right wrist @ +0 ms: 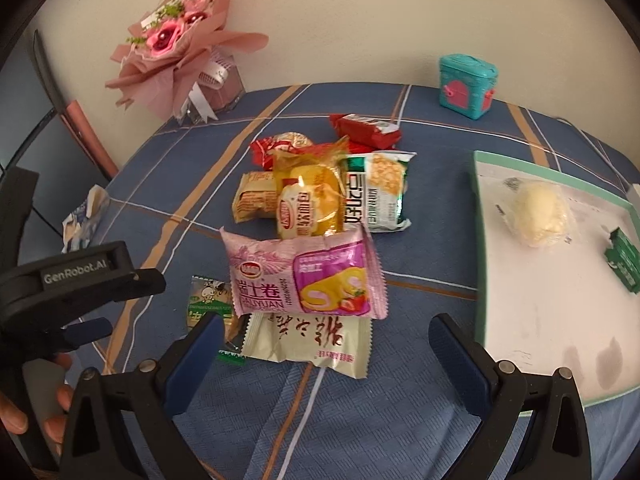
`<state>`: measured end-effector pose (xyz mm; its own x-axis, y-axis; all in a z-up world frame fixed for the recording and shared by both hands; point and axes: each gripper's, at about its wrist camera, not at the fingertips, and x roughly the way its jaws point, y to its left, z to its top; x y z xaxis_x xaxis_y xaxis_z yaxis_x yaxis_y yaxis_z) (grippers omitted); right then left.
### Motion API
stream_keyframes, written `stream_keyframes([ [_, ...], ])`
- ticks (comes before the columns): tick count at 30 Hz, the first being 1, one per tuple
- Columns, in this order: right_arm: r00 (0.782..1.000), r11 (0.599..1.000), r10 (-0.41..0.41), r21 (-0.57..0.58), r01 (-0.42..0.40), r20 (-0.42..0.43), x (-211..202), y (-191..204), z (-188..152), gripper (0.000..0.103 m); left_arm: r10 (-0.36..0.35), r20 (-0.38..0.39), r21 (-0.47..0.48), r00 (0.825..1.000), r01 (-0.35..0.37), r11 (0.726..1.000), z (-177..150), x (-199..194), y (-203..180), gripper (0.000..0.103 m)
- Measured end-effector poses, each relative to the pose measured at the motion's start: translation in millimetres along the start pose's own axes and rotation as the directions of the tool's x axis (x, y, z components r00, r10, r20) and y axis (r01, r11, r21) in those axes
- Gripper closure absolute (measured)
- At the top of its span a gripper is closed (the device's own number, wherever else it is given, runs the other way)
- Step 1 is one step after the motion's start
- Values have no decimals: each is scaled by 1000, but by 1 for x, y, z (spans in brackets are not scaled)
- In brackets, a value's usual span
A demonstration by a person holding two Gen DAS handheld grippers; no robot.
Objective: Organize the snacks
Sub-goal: 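Move both grippers back toward the snack pile, then grasp the pink Swiss roll pack with the right gripper while the left grasps the green biscuit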
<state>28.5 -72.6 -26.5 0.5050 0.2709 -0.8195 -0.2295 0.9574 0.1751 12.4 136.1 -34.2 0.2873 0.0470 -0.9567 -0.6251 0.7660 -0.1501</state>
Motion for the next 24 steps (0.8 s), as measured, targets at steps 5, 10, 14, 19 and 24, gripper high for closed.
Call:
stream_keyframes([
  [5,1000,1000,-16,-20,16,1,14,9,9,0,10,-7,-36,1000,-10,999,7,5,8,10],
  [10,1000,1000,-11,5,11,-1,29,10,17,0,19,-1,-65,1000,-19,998,12,7,14,10],
  [14,1000,1000,-23,8,23,-10,40,12,22,0,19,0,-58,1000,-19,998,13,10,11,10],
  [19,999,999,-38,19,38,-24,45,7,22,0,-6,4,-23,1000,6,1000,16,11,0,10],
  [24,999,996,-30,79,33,-43,41,-8,20,12,-60,-11,42,998,61,997,14,15,-18,10],
])
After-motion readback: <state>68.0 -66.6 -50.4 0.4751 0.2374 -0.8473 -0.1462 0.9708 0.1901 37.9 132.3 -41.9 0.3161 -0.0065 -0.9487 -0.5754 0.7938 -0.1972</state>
